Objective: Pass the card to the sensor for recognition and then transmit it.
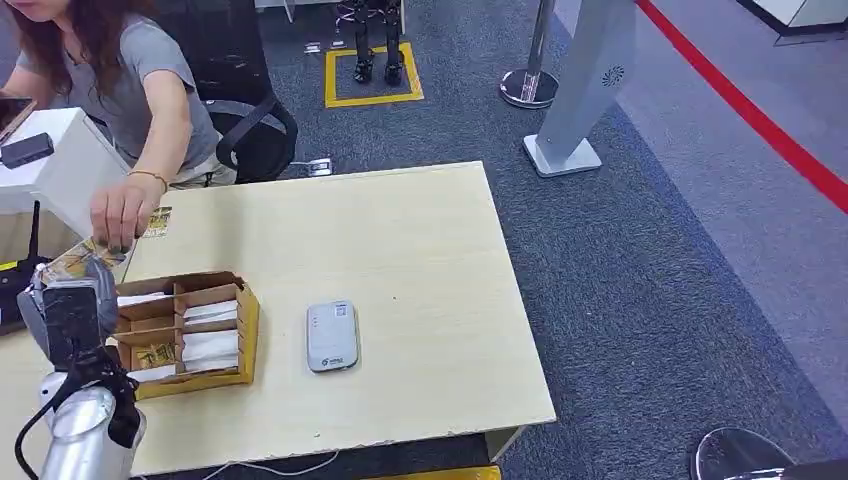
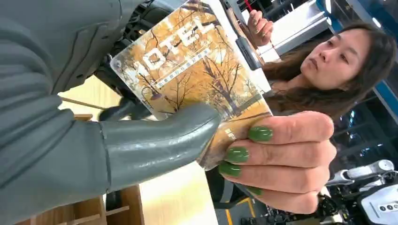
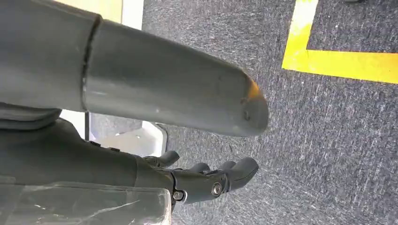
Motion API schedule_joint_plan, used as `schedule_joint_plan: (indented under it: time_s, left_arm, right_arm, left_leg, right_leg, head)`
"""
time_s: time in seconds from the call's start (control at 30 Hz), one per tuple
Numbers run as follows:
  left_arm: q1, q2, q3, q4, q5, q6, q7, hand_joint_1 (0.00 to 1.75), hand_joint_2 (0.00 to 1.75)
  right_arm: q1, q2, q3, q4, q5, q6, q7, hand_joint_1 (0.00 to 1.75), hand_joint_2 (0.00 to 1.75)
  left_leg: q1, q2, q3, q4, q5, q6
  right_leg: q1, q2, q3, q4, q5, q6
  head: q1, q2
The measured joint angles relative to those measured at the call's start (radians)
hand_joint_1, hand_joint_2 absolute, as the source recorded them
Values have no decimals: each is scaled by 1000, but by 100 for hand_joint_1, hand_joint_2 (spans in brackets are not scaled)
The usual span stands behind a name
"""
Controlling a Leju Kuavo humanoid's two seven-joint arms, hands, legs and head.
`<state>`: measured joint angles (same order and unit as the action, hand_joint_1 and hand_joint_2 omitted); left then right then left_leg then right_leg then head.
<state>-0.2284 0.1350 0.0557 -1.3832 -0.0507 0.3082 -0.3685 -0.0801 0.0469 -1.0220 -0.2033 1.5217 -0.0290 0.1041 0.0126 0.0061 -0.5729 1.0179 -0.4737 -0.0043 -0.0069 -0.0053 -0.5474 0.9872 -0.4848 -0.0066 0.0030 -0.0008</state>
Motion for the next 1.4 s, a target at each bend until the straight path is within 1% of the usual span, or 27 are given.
schedule_joint_plan:
  time_s: [0.23,0.5,0.6,0.83,0.97,1.03,1.1,1.2,1.23,1.3,1.4]
  left_arm:
    - [20,0,0,-2,-26,20,0,0,175]
    - [65,-4,0,-56,-54,35,0,0,175]
    - [80,-5,0,-79,-80,42,1,0,175]
    - [96,-5,0,-101,-109,50,3,0,175]
    - [123,-3,-5,-141,-217,53,29,0,175]
    - [150,0,-14,-179,-298,65,44,0,175]
    - [176,8,-22,-215,-395,82,72,0,175]
    - [246,49,-45,-295,-637,107,136,0,175]
    - [266,60,-50,-315,-703,118,151,0,175]
    - [308,80,-59,-349,-802,149,177,0,175]
    - [374,107,-62,-397,-914,199,212,0,175]
  right_arm:
    - [0,0,0,0,0,0,2,0,0]
    - [2,0,0,0,2,0,2,0,0]
    - [4,0,0,0,2,0,2,0,0]
    - [5,0,0,0,2,0,2,0,0]
    - [6,0,0,0,-5,0,9,0,0]
    - [9,0,0,0,-11,0,11,0,0]
    - [10,0,0,0,-17,-2,12,0,0]
    - [13,0,-4,0,-29,0,16,0,0]
    - [14,0,-6,0,-32,0,18,0,0]
    - [16,2,-13,0,-35,2,19,0,0]
    - [17,4,-18,0,-41,2,19,0,0]
  left_leg:
    - [0,0,0,0,0,0]
    - [0,0,0,0,0,0]
    - [0,0,0,0,0,0]
    - [0,0,0,0,0,0]
    - [0,0,0,0,0,0]
    - [0,0,0,0,0,0]
    - [0,0,0,0,0,0]
    - [0,1,0,0,-1,0]
    - [0,1,0,0,-1,0]
    - [0,1,-1,0,-1,0]
    - [0,1,-1,0,-1,0]
  right_leg:
    - [0,0,0,0,0,0]
    - [0,0,0,0,0,0]
    - [0,0,0,0,0,0]
    - [0,0,0,0,0,0]
    - [0,0,0,0,0,0]
    - [0,0,0,0,0,0]
    - [0,0,0,0,0,0]
    - [0,1,-1,0,0,0]
    - [0,1,-1,0,0,0]
    - [0,1,-1,0,-1,0]
    - [0,1,-1,0,-1,0]
  head:
    - [0,0]
    - [0,0]
    - [0,0]
    - [0,0]
    - [0,0]
    - [0,0]
    - [0,0]
    - [0,0]
    - [0,0]
    - [0,0]
    - [0,0]
